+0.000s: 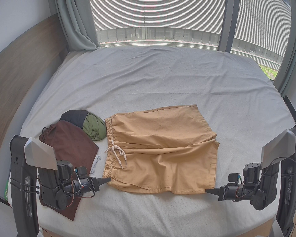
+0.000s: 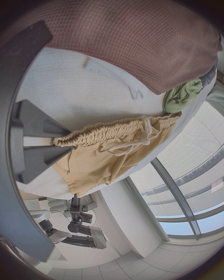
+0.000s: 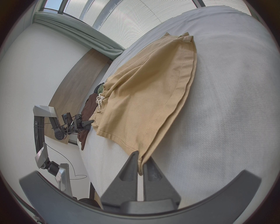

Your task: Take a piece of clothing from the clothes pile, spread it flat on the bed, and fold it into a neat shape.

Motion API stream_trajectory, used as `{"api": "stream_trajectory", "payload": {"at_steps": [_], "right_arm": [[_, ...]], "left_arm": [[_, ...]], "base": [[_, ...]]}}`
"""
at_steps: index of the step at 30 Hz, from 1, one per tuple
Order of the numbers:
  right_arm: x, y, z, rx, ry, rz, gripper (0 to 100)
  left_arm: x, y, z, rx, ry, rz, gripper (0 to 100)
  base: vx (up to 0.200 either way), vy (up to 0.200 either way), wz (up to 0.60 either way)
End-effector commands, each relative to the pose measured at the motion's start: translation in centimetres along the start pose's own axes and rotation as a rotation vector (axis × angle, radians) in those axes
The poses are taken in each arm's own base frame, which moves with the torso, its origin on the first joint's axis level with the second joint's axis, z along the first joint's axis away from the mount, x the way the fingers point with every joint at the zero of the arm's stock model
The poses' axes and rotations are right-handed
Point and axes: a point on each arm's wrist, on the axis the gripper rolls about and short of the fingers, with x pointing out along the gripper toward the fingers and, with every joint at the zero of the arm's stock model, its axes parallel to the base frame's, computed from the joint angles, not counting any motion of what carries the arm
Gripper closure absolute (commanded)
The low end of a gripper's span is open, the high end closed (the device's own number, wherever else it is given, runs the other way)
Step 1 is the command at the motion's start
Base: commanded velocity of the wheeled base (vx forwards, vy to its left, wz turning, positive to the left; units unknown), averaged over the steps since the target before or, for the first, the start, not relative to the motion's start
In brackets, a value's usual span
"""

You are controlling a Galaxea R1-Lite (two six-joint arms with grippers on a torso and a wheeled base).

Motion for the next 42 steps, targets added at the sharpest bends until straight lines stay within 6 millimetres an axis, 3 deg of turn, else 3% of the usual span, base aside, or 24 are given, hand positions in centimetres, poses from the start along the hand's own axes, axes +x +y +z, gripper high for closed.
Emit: {"api": "stream_trajectory", "payload": {"at_steps": [1, 10, 23, 42], "right_arm": [[-1.5, -0.1, -0.2, 0.006, -0.003, -0.028, 100], [-3.2, -0.7, -1.2, 0.009, 0.016, -0.076, 100], [-3.3, -0.6, -1.5, 0.006, 0.028, -0.079, 100], [-3.8, -0.5, -2.4, -0.080, 0.072, -0.080, 100]], "left_arm": [[-0.1, 0.0, -0.1, -0.002, 0.001, 0.002, 100], [-0.3, 0.1, -0.3, 0.032, 0.010, 0.007, 100], [-0.9, -0.1, -0.8, 0.035, 0.029, 0.009, 100], [-3.4, 0.2, -2.2, 0.109, 0.077, 0.004, 100]], "base": [[0.000, 0.000, 0.00], [0.000, 0.000, 0.00], [0.000, 0.000, 0.00], [0.000, 0.000, 0.00]]}}
